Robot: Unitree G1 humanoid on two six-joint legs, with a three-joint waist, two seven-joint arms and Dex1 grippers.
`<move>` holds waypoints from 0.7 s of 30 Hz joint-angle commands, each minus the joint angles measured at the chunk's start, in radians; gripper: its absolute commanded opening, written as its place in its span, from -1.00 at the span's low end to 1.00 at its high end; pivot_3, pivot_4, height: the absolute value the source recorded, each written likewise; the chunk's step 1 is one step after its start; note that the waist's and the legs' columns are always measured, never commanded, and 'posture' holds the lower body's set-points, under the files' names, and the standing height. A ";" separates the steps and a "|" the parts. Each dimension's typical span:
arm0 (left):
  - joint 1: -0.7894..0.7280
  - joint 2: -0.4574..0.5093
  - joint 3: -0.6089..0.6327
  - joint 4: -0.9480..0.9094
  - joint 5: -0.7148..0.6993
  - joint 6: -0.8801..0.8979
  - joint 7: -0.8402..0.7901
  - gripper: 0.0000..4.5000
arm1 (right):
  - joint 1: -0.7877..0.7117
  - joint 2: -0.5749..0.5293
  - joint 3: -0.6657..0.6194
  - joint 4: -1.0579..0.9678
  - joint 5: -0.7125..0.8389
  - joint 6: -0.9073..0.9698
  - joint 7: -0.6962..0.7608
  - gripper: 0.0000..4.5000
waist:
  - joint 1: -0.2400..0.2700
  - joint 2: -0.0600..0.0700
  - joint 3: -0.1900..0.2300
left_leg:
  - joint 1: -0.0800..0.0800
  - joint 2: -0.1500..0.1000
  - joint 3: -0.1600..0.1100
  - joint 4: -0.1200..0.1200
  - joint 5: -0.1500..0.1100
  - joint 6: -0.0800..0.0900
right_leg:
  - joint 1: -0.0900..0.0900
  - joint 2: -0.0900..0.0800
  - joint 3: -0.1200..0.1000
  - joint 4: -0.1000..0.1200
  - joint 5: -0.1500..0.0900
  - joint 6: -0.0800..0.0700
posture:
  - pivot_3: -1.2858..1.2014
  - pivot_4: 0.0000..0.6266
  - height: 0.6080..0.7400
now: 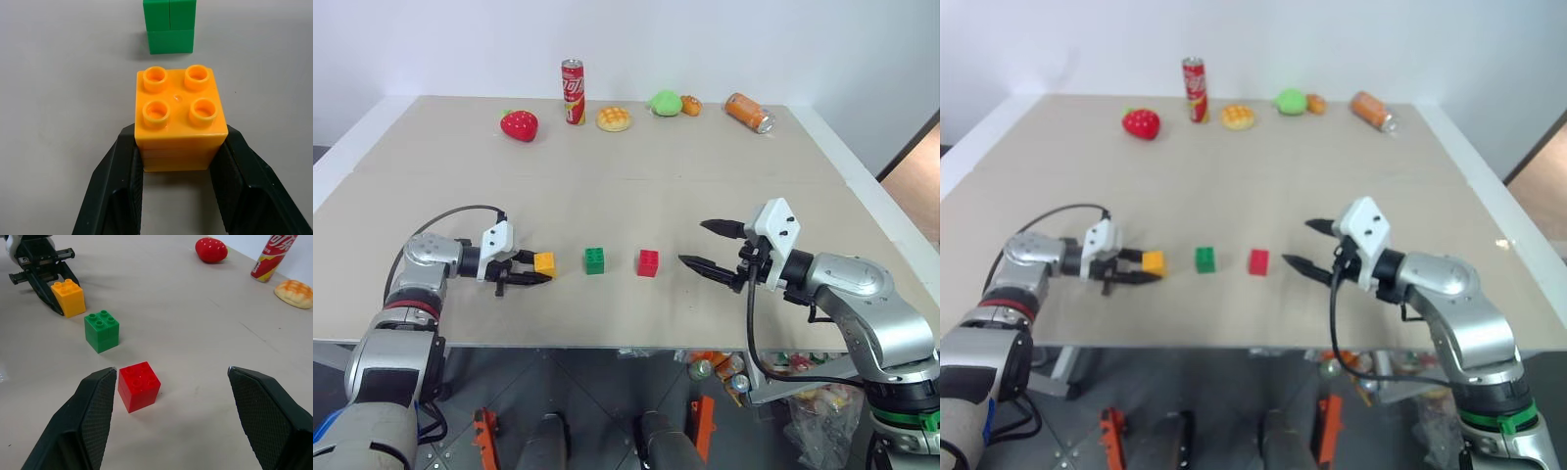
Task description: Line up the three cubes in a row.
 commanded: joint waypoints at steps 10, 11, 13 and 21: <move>-0.014 -0.022 0.003 0.011 0.028 -0.017 0.044 0.98 | -0.016 -0.013 -0.034 -0.050 0.017 0.005 -0.008 0.68 | 0.000 0.000 0.000 | 0.000 0.000 0.000 0.000 0.000 0.000 | 0.000 0.000 0.000 0.000 -0.001 0.001 | 0.03 -0.52 1.00; -0.014 -0.019 0.005 0.011 0.028 -0.014 0.040 0.98 | -0.019 -0.011 -0.031 -0.049 0.017 0.004 -0.007 0.68 | 0.000 0.000 0.000 | 0.000 0.000 0.000 0.000 0.000 0.000 | 0.000 0.000 0.000 0.000 -0.001 0.001 | 0.03 -0.52 1.00; -0.011 -0.008 0.009 0.009 0.026 -0.015 0.032 0.98 | -0.030 -0.008 -0.025 -0.041 0.016 0.001 -0.005 0.68 | 0.000 0.000 0.000 | 0.000 0.000 0.000 0.000 0.000 0.000 | 0.000 0.000 0.000 0.000 -0.001 0.001 | 0.03 -0.52 1.00; 0.001 0.080 0.033 -0.017 0.001 0.010 -0.020 0.98 | -0.077 0.005 -0.005 -0.005 0.014 -0.020 0.016 0.68 | -0.009 0.000 0.000 | 0.000 0.001 0.000 0.000 0.000 0.000 | -0.001 0.001 0.000 0.000 0.000 0.000 | 0.03 -0.52 1.00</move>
